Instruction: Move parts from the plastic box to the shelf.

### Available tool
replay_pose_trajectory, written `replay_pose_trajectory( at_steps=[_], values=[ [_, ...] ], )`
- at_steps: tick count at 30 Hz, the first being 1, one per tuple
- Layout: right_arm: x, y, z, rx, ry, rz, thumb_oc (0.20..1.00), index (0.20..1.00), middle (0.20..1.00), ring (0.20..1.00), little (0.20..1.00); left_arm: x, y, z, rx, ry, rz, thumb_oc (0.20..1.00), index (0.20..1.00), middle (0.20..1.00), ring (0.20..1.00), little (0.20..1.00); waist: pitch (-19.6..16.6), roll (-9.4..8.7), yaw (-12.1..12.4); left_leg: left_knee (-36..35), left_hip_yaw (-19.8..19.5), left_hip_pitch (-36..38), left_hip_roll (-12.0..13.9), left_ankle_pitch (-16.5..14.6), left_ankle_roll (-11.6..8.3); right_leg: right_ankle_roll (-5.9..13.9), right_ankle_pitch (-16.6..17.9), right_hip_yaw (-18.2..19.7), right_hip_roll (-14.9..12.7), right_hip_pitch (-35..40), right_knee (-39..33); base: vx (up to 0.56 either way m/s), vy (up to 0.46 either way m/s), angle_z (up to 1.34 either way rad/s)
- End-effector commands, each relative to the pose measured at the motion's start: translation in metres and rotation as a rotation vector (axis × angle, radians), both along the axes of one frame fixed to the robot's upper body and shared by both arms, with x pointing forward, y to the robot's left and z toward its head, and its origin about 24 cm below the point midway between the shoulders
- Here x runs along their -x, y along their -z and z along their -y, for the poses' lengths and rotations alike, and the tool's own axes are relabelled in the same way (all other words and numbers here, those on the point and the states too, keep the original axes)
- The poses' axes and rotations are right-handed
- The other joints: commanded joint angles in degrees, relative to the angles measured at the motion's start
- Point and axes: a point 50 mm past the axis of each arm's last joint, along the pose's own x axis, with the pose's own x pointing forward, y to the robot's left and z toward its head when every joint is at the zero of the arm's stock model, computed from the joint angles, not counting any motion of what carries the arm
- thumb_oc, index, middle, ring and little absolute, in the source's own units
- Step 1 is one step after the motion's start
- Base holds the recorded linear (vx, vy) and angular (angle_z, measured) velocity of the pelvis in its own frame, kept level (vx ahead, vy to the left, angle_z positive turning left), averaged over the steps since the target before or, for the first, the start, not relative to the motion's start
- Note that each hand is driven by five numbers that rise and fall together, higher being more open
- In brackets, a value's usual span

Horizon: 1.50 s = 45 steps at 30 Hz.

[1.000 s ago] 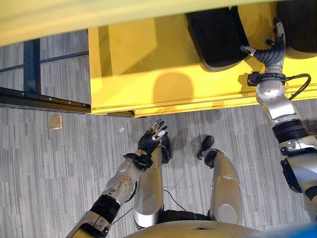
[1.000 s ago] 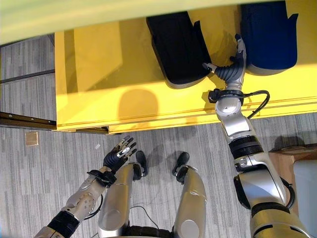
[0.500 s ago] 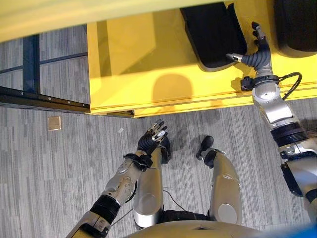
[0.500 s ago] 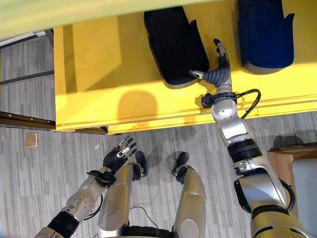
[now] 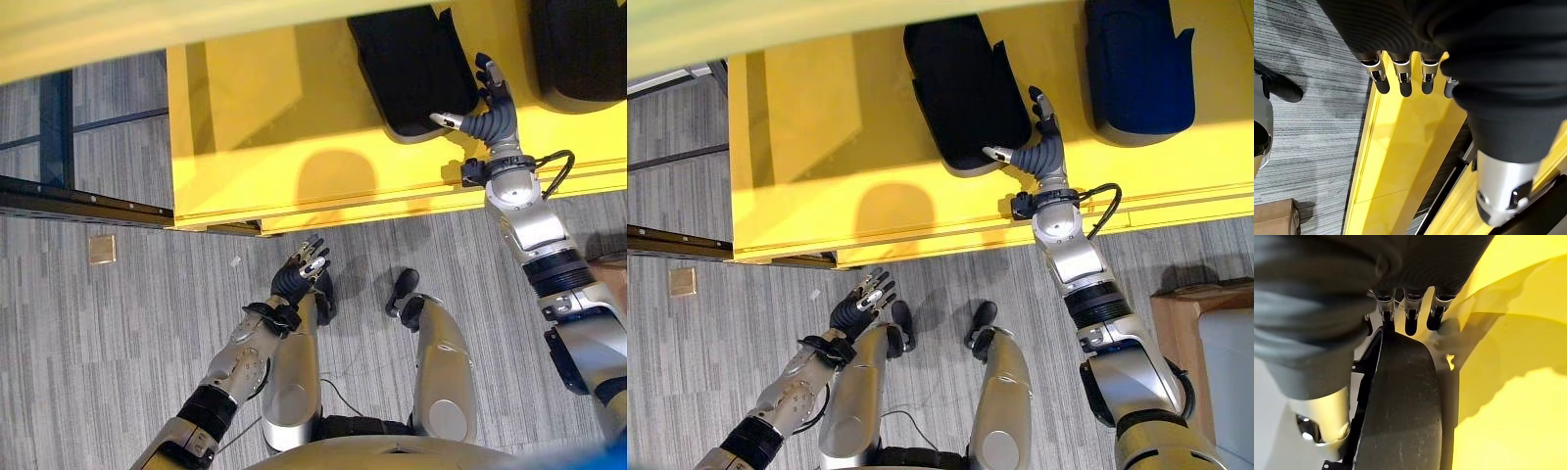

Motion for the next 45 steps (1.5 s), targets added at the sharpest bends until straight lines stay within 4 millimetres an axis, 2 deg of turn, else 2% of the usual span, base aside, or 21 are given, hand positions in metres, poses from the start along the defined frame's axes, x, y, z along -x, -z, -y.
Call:
replay_pose_trajectory(
  at_steps=[1,16,29,38,45],
  values=[
    [0.004,0.018,-0.012,-0.019,-0.074,-0.051,1.0,1.0,1.0,1.0,1.0,0.014,-0.007,0.01,0.03,0.028,0.044,1.0,1.0,1.0,1.0,1.0,-1.32,0.78,1.91,-6.15,-1.6,3.01,0.09,1.51,-0.74,4.57,-6.9,3.02,-0.95,2.72,7.22,0.0,0.0,0.0],
    [0.015,0.028,-0.04,-0.117,-0.157,-0.057,1.0,1.0,1.0,1.0,1.0,0.015,-0.008,0.018,0.034,0.045,0.033,1.0,1.0,1.0,1.0,1.0,-1.32,0.8,1.26,-6.92,-1.22,3.79,-0.22,1.79,-0.7,4.73,-6.61,3.62,-0.62,3.05,6.52,0.0,0.0,0.0],
    [0.015,0.038,-0.045,-0.154,-0.149,-0.096,1.0,1.0,1.0,1.0,1.0,0.014,-0.008,0.022,0.039,0.042,0.026,1.0,1.0,1.0,1.0,1.0,-1.32,0.98,1.11,-7.27,-1.21,4.3,-0.44,1.89,-0.64,4.7,-6.32,3.83,-0.46,3.53,5.95,0.0,0.0,0.0],
    [0.022,0.03,-0.052,-0.167,-0.157,-0.05,1.0,1.0,1.0,1.0,1.0,0.014,-0.016,0.024,0.05,0.035,0.04,1.0,1.0,1.0,1.0,1.0,-1.32,0.91,0.77,-6.95,-1.06,4.6,-0.5,1.46,-0.47,4.74,-6.66,4.3,-0.41,3.68,6.35,0.0,0.0,0.0],
    [0.023,0.038,-0.059,-0.136,-0.185,-0.085,1.0,1.0,1.0,1.0,1.0,0.016,-0.01,0.023,0.038,0.027,0.023,1.0,1.0,1.0,1.0,1.0,-1.32,0.88,0.75,-6.76,-0.96,5.12,-0.41,1.35,-0.4,4.69,-6.73,4.25,-0.65,4.27,6.51,0.0,0.001,0.0]
  ],
)
